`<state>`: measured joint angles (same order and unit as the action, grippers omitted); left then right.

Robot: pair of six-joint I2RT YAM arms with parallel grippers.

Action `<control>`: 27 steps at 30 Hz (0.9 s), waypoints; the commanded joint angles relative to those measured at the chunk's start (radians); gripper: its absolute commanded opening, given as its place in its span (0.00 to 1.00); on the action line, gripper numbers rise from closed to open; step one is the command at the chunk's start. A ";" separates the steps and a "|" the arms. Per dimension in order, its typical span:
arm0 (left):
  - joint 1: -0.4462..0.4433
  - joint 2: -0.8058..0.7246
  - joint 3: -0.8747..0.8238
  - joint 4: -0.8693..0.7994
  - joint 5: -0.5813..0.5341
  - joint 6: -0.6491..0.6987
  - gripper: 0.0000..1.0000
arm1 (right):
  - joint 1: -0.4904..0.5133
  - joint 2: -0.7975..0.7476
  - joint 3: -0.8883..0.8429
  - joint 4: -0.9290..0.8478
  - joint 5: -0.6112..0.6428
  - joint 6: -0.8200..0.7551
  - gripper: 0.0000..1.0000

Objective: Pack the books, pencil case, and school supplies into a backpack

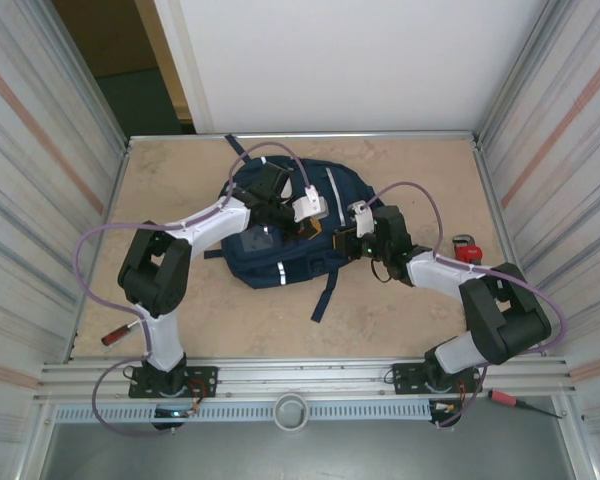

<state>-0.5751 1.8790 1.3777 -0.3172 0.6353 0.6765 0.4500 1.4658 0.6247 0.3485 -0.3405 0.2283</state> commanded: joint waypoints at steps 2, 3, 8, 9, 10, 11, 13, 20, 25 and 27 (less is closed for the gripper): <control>0.017 -0.079 -0.003 0.011 0.045 -0.017 0.00 | 0.012 -0.026 -0.050 0.055 0.074 0.006 0.03; 0.024 -0.087 -0.014 0.013 0.048 -0.014 0.00 | 0.013 -0.042 -0.060 0.048 0.109 0.016 0.00; 0.047 -0.163 -0.120 -0.020 -0.063 0.123 0.00 | 0.011 -0.125 -0.053 -0.119 0.311 0.068 0.00; 0.062 -0.180 -0.145 -0.020 -0.087 0.145 0.00 | 0.008 -0.136 -0.049 -0.153 0.340 0.079 0.00; 0.078 -0.191 -0.160 -0.019 -0.104 0.155 0.00 | 0.003 -0.142 -0.042 -0.184 0.357 0.084 0.00; 0.096 -0.203 -0.176 -0.020 -0.119 0.166 0.00 | -0.006 -0.140 -0.028 -0.223 0.364 0.086 0.00; 0.122 -0.228 -0.217 0.003 -0.171 0.194 0.00 | -0.027 -0.119 0.013 -0.300 0.368 0.089 0.00; 0.130 -0.311 -0.284 0.003 -0.252 0.155 0.37 | 0.081 -0.136 0.055 -0.238 0.183 0.047 0.00; -0.011 -0.401 -0.363 0.095 -0.259 0.102 0.63 | 0.161 -0.160 0.088 -0.230 0.149 0.055 0.00; -0.066 -0.391 -0.365 0.121 -0.330 0.127 0.65 | 0.182 -0.166 0.103 -0.238 0.140 0.058 0.00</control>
<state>-0.5713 1.5047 1.0313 -0.2424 0.3836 0.8040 0.5995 1.3430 0.6746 0.1123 -0.1734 0.2802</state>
